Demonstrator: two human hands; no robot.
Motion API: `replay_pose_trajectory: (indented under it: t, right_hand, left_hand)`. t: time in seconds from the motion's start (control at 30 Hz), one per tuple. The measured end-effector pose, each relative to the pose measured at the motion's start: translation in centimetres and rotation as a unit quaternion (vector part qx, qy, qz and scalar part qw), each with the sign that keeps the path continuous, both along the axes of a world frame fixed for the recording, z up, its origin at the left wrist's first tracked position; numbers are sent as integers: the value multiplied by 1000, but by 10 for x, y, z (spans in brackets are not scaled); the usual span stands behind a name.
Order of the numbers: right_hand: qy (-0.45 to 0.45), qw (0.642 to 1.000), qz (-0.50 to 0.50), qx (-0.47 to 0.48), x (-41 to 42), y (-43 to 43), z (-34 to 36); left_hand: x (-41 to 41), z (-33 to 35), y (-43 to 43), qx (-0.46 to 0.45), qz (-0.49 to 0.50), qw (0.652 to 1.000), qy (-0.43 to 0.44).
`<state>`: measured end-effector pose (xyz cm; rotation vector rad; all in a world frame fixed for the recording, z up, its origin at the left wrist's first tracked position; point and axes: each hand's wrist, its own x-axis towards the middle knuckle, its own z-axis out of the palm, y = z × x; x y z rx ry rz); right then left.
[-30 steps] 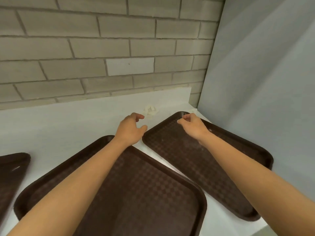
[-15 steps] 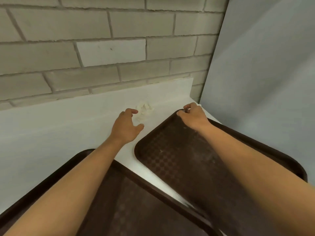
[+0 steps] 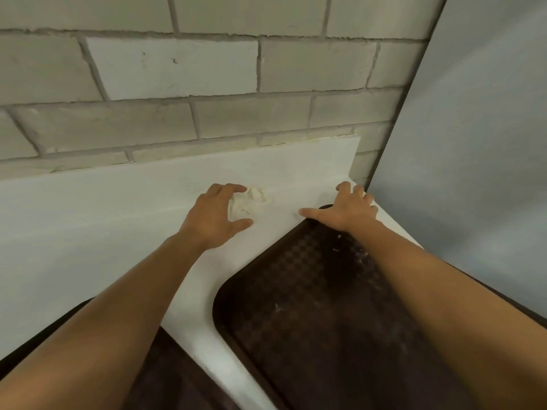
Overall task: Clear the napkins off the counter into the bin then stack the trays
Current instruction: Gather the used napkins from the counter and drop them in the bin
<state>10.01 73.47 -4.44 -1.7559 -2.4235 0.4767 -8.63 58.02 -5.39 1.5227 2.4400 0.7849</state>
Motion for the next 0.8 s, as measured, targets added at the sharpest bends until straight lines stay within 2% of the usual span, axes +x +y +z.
replay_pose_trajectory:
  t: [0.17,0.3,0.4,0.6,0.8]
  right_hand:
    - [-9,997,-28,-65,-9,17,-5]
    - [-28,998,-17,-59,-14,18,-2]
    - [-37,998,24,-39,-19,17,-3]
    - [3,995,99,-27,-28,21,-12]
    - [13,985,166,-45,-33,18,-4]
  left_hand:
    - [4,-7,17,-19,-36,999,24]
    - [4,-13,27,-43,-29,997,52]
    - [3,-17,35,-41,-33,996,65]
    - [6,-24,48,-44,-39,994,93]
    - [9,-26,54,-61,-25,994,83]
